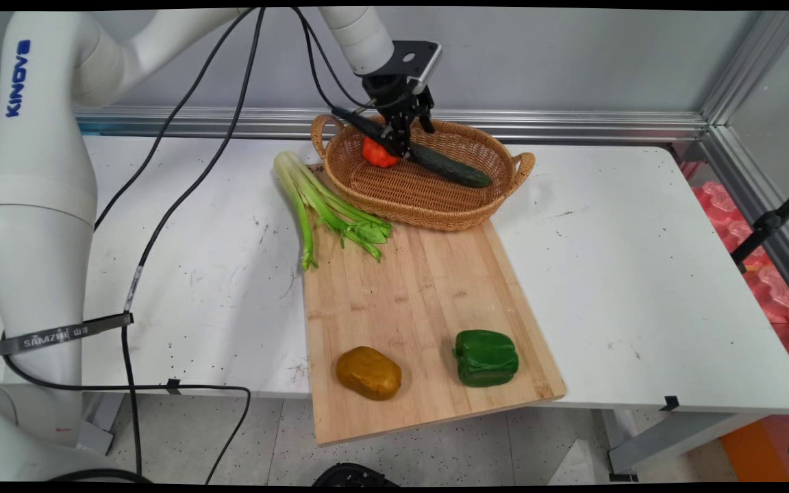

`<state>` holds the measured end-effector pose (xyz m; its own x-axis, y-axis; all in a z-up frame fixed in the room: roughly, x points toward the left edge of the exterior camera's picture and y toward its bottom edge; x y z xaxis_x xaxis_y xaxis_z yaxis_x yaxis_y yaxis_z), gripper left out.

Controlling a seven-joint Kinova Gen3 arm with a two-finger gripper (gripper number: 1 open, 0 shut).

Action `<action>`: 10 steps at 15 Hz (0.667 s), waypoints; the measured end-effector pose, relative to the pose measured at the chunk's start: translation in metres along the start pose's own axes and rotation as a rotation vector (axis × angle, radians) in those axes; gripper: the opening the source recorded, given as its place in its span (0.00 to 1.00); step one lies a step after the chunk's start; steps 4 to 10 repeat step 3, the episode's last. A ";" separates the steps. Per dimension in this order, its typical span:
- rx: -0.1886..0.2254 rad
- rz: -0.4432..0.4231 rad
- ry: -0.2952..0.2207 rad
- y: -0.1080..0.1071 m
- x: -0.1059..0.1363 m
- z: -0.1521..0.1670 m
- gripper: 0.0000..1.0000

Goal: Place the picked object in the vegetable basket

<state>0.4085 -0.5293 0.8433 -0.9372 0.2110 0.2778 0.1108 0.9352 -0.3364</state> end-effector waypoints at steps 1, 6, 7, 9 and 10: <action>0.002 -0.002 0.004 0.000 0.001 0.001 1.00; 0.005 -0.006 0.010 0.000 0.001 0.002 1.00; 0.005 -0.006 0.010 0.000 0.001 0.002 1.00; 0.005 -0.006 0.010 0.000 0.001 0.002 1.00; 0.005 -0.006 0.010 0.000 0.001 0.002 1.00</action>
